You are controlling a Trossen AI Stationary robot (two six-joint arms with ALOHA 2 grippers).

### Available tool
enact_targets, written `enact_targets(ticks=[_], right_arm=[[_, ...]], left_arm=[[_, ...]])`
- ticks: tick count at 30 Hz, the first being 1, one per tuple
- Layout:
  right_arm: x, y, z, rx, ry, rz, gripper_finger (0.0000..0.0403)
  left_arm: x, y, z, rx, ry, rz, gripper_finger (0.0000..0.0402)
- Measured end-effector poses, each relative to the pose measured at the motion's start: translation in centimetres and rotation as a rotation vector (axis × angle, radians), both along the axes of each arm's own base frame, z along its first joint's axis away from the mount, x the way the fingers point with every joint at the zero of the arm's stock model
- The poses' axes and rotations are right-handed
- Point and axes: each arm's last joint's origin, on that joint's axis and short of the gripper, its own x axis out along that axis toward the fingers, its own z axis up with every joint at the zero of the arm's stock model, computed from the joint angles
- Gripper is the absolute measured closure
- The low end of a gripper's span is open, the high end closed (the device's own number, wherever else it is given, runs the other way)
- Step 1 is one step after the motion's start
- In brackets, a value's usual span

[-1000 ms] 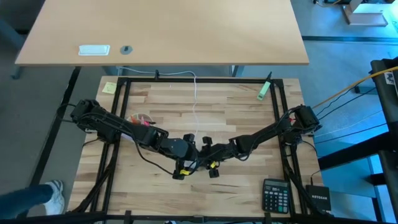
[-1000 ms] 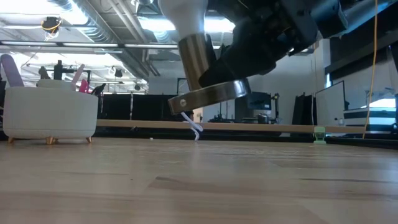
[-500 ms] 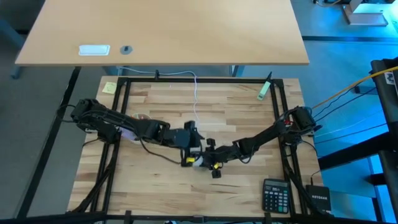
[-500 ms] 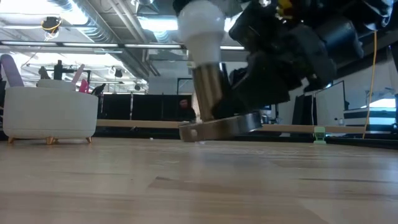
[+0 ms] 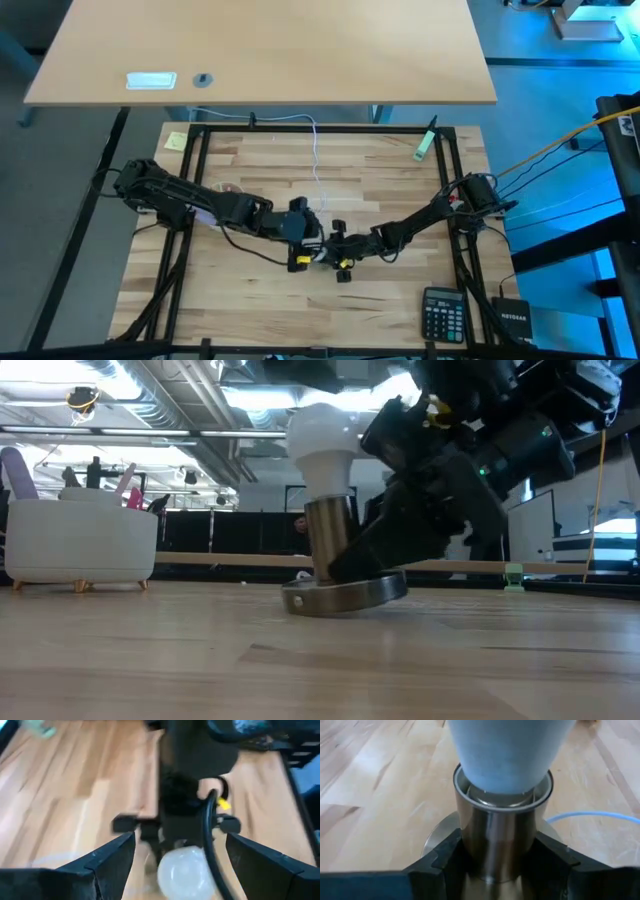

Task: Screw lightbulb
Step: Insert the lightbulb into the lamp

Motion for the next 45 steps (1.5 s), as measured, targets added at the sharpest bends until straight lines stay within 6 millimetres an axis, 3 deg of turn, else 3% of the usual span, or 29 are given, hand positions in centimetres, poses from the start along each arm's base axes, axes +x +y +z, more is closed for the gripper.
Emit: enact_targets(ticks=[7, 14, 19, 24, 31, 45], right_arm=[[0.4, -1.2, -0.2, 0.0, -0.009, -0.029, 0.0222], [0.6, -2.0, -0.2, -0.009, -0.008, -0.045, 0.0222], [0.6, -2.0, -0.2, -0.024, -0.009, -0.043, 0.0222], [0.6, -2.0, -0.2, -0.038, -0.011, -0.064, 0.0222], [0.5, -2.1, -0.3, -0.042, -0.005, -0.069, 0.0222], [0.5, -2.1, -0.4, -0.043, -0.001, -0.069, 0.0222]], left_arm=[[-1.3, -1.1, 0.8, -0.091, 0.088, 0.134, 0.01], [-1.6, -2.2, -1.4, -0.146, 0.17, 0.381, 0.01], [-1.1, -2.1, -1.5, -0.224, 0.119, 0.462, 0.01], [-0.3, -1.8, -1.3, -0.27, 0.062, 0.469, 0.01], [0.5, -0.6, -3.1, -0.309, 0.16, 0.533, 0.01], [1.1, -0.6, -3.1, -0.345, 0.109, 0.54, 0.01]])
